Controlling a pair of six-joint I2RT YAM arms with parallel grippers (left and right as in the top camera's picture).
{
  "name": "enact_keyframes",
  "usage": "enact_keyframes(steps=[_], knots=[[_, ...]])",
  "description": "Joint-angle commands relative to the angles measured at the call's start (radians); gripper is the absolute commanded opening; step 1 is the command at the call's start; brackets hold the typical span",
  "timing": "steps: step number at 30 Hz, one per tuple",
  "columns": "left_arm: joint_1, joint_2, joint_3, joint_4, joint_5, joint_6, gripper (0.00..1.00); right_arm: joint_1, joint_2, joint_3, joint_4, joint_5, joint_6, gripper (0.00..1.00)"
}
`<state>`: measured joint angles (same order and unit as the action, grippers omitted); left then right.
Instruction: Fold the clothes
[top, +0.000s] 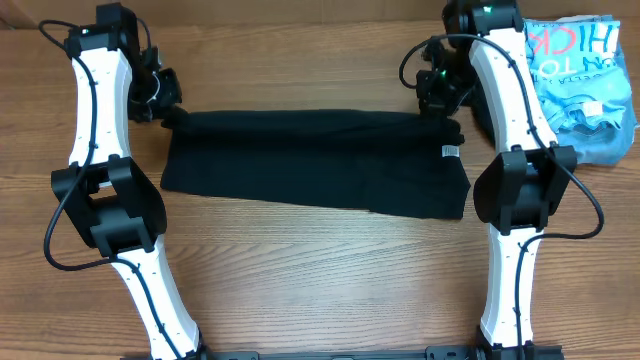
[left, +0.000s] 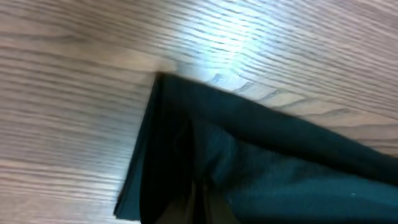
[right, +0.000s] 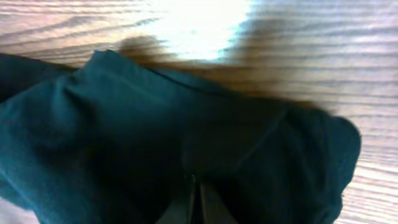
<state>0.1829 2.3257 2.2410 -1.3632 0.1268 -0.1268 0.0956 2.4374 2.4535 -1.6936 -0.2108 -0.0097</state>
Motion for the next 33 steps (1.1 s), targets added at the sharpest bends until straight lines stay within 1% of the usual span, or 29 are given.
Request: enact_keyframes(steps=[1,8,10,14,15,17,18,19,21,22,24,25,26,27,28,29,30,31,32,33], knots=[[-0.006,0.01,0.005,-0.014,-0.067,0.004,0.04,0.01,-0.045,-0.06,0.0,0.0,0.038,0.04],[-0.006,0.011,-0.147,-0.008,-0.068,-0.008,0.04,0.019,-0.045,-0.317,0.015,0.0,0.058,0.04],[-0.006,0.011,-0.197,0.025,-0.072,-0.008,0.04,0.019,-0.045,-0.376,0.035,-0.001,0.068,0.04],[-0.006,0.011,-0.288,0.09,-0.087,-0.008,0.04,0.018,-0.045,-0.525,0.124,0.0,0.075,0.04],[-0.006,0.011,-0.306,0.1,-0.094,-0.008,0.06,0.018,-0.045,-0.55,0.151,0.0,0.075,0.04],[-0.006,0.011,-0.307,0.092,-0.093,-0.008,0.19,0.018,-0.046,-0.55,0.158,0.016,0.075,0.04],[-0.006,0.011,-0.306,0.085,-0.092,-0.007,0.28,0.018,-0.046,-0.542,0.156,0.026,0.075,0.12],[-0.006,0.011,-0.292,0.076,-0.08,0.001,0.47,0.018,-0.047,-0.534,0.151,0.027,0.074,0.26],[-0.006,0.01,-0.227,0.047,-0.06,0.0,0.54,0.018,-0.051,-0.503,0.142,0.039,0.067,0.38],[-0.006,0.01,-0.138,0.024,-0.029,0.0,0.57,0.018,-0.062,-0.455,0.143,0.052,0.066,0.45],[-0.009,0.01,-0.001,0.001,0.017,0.0,0.61,0.018,-0.091,-0.351,0.139,0.057,0.066,0.51],[-0.019,0.01,0.108,-0.006,0.058,0.0,0.69,0.018,-0.112,-0.266,0.113,0.057,0.066,0.54],[-0.027,0.01,0.142,-0.01,0.061,0.0,0.7,0.018,-0.118,-0.232,0.095,0.056,0.067,0.57],[-0.04,0.01,0.146,-0.013,0.062,0.0,0.65,0.018,-0.119,-0.214,0.062,0.051,0.068,0.58],[-0.05,0.01,0.131,-0.013,0.062,0.0,0.58,0.018,-0.119,-0.216,0.041,0.051,0.068,0.51],[-0.061,0.01,0.111,-0.008,0.062,0.0,0.49,0.018,-0.118,-0.23,0.033,0.051,0.069,0.38],[-0.077,0.01,0.076,0.008,0.062,0.0,0.32,0.018,-0.118,-0.249,0.023,0.052,0.082,0.11],[-0.093,0.01,0.03,0.038,0.063,0.0,0.15,0.022,-0.118,-0.275,0.027,0.052,0.09,0.04],[-0.113,0.01,-0.022,0.074,0.071,0.0,0.1,0.026,-0.118,-0.309,0.028,0.052,0.09,0.04],[-0.133,0.01,-0.088,0.122,0.085,0.0,0.08,0.028,-0.118,-0.352,0.034,0.051,0.093,0.04]])
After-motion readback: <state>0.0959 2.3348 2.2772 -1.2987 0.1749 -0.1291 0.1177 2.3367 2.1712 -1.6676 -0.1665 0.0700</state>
